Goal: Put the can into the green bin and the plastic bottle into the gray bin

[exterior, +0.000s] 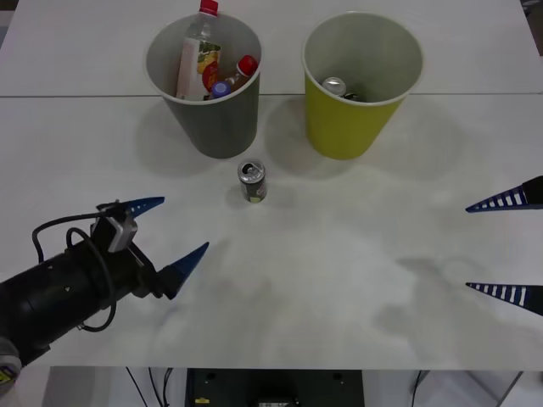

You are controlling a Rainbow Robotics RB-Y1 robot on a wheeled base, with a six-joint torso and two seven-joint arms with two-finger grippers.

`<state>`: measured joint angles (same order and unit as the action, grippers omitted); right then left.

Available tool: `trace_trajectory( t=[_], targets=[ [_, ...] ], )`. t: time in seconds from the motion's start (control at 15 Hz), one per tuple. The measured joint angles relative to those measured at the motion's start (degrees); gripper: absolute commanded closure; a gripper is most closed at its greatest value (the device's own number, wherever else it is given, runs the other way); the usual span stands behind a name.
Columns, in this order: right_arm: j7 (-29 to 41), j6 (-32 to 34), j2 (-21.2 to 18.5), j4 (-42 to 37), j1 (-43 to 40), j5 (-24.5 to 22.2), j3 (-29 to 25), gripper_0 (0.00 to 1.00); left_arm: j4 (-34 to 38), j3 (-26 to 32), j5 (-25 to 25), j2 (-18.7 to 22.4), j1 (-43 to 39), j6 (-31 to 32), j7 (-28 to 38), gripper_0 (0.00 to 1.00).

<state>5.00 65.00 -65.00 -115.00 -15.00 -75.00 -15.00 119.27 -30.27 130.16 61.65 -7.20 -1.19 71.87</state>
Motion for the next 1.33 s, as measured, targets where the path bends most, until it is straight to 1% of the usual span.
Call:
trace_trajectory(
  t=[0.13, 0.27, 0.4, 0.67, 0.93, 1.33],
  targets=[
    [0.0, 0.0, 0.0, 0.0, 0.0, 0.0, 0.0, 0.0, -6.4, -7.2, 1.0, -1.6, 4.9, -8.1, 0.1, 0.0],
    [0.0, 0.0, 0.0, 0.0, 0.0, 0.0, 0.0, 0.0, -10.9, -12.0, 1.2, -3.1, 8.3, -13.2, 0.1, 0.0],
    [0.0, 0.0, 0.0, 0.0, 0.0, 0.0, 0.0, 0.0, -14.5, -14.9, 1.3, -5.3, 10.7, -16.5, 0.1, 0.0],
    [0.0, 0.0, 0.0, 0.0, 0.0, 0.0, 0.0, 0.0, -20.6, -17.1, 1.9, -11.2, 13.8, -19.3, 0.1, 0.0],
    [0.0, 0.0, 0.0, 0.0, 0.0, 0.0, 0.0, 0.0, -26.6, -19.2, 2.2, -16.0, 16.8, -22.5, 0.1, 0.0],
    [0.0, 0.0, 0.0, 0.0, 0.0, 0.0, 0.0, 0.0, -34.6, -19.5, 2.8, -22.9, 20.6, -23.6, 0.1, 0.0]
  ],
)
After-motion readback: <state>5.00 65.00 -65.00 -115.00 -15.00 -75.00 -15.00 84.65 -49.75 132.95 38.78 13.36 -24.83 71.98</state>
